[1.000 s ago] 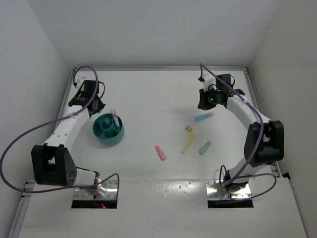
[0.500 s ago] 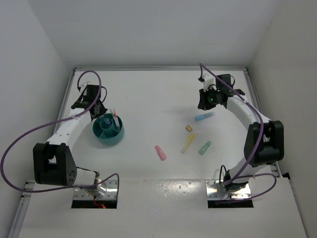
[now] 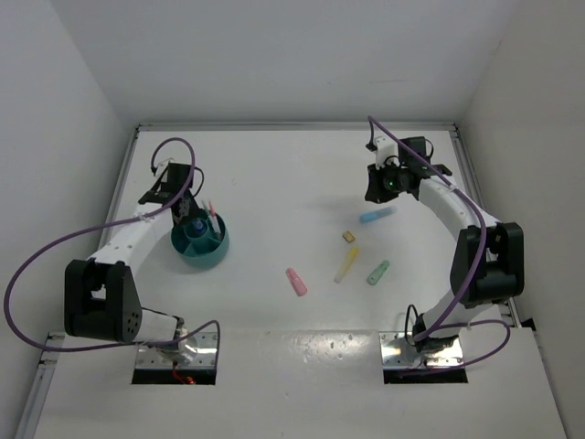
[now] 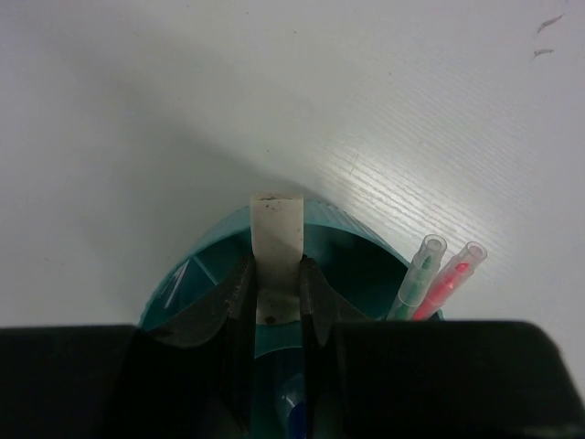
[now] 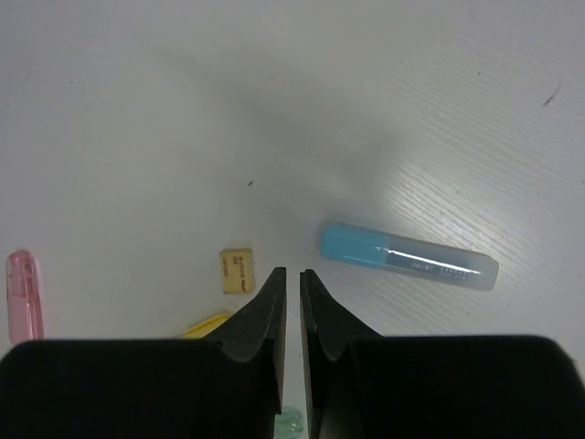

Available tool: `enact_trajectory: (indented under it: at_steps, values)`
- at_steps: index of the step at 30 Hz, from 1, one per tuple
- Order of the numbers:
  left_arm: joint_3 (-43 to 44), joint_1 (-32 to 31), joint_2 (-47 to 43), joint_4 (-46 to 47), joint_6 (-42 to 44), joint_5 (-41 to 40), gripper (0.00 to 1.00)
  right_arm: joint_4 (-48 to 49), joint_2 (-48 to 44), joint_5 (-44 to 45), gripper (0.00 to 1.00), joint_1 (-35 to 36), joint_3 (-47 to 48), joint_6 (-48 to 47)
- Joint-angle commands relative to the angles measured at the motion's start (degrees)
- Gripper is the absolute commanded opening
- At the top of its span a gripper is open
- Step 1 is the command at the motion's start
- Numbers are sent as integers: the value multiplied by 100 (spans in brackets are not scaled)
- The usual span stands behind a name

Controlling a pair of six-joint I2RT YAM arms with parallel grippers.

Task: Sort the stationery into containers
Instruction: Place the stationery into the container

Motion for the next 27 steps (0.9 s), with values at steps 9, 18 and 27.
enact_trajectory:
  at_steps: [9,18,27]
  values:
    - [165,-42,-207,70,34,-148,49,72,-165,-107,11,-31,-21,-30]
    - [746,-42,-637,-334,34,-884,38,-51,-165,-352,26,-31,31,-239]
    - [141,-42,-2902,438,1264,2143,37,-1088,897,41,11,610,427,-1085]
